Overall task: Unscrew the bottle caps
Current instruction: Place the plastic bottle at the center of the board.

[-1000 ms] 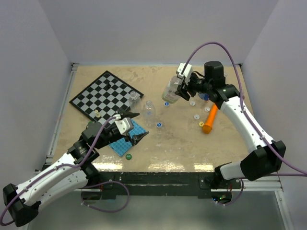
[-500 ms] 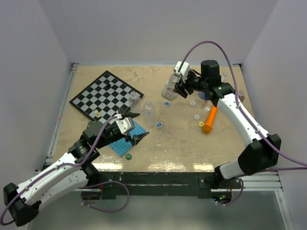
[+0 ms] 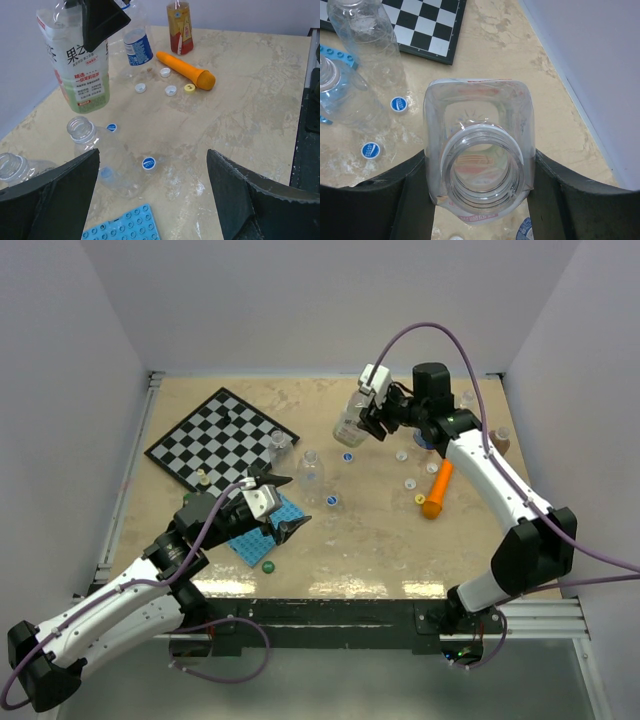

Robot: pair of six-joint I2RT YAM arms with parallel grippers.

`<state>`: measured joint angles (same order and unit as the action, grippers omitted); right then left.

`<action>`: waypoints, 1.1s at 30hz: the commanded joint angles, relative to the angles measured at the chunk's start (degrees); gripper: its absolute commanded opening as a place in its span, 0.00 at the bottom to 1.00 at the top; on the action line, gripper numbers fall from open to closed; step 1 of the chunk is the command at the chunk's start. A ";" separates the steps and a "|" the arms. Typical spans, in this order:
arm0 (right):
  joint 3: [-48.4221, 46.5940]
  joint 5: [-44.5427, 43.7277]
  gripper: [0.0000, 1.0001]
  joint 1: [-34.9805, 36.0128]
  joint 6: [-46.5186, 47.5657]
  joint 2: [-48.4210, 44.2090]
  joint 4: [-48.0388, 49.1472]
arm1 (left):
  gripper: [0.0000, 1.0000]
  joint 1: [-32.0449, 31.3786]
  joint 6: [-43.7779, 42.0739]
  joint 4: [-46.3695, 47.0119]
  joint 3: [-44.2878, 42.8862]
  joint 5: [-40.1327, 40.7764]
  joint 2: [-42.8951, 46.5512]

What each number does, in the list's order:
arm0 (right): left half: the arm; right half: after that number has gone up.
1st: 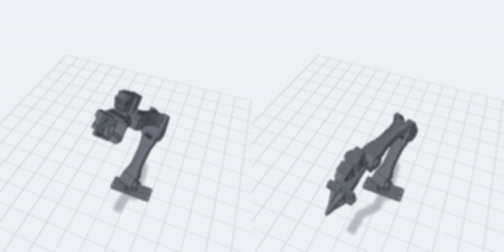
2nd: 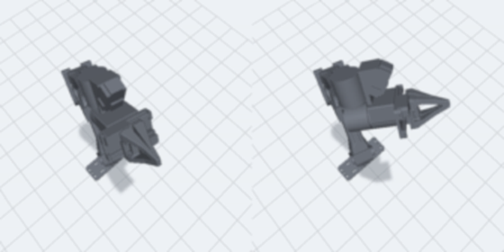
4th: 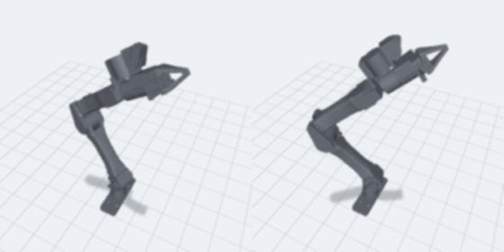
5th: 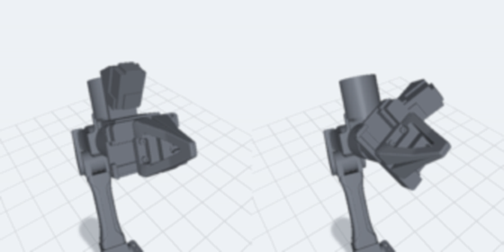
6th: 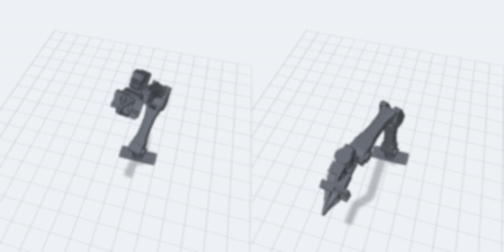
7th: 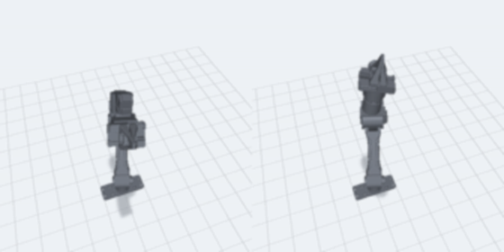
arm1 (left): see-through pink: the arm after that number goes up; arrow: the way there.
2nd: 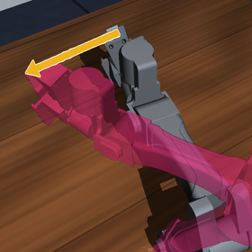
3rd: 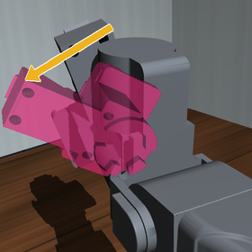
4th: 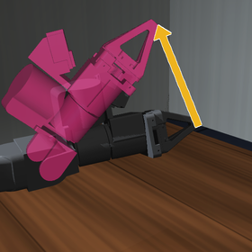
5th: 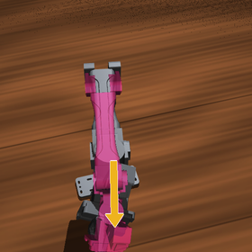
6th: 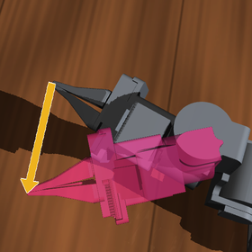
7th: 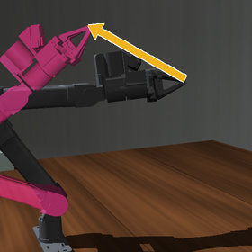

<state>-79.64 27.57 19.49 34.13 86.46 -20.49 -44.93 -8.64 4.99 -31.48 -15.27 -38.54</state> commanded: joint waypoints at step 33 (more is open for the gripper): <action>-12.30 -12.19 0.26 -0.24 -9.87 17.61 0.81 | 0.93 0.89 -0.41 0.98 -2.00 -1.17 -0.04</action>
<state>-88.77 15.97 19.79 25.82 103.92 -18.35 -44.58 -8.64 4.95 -31.48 -15.73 -38.74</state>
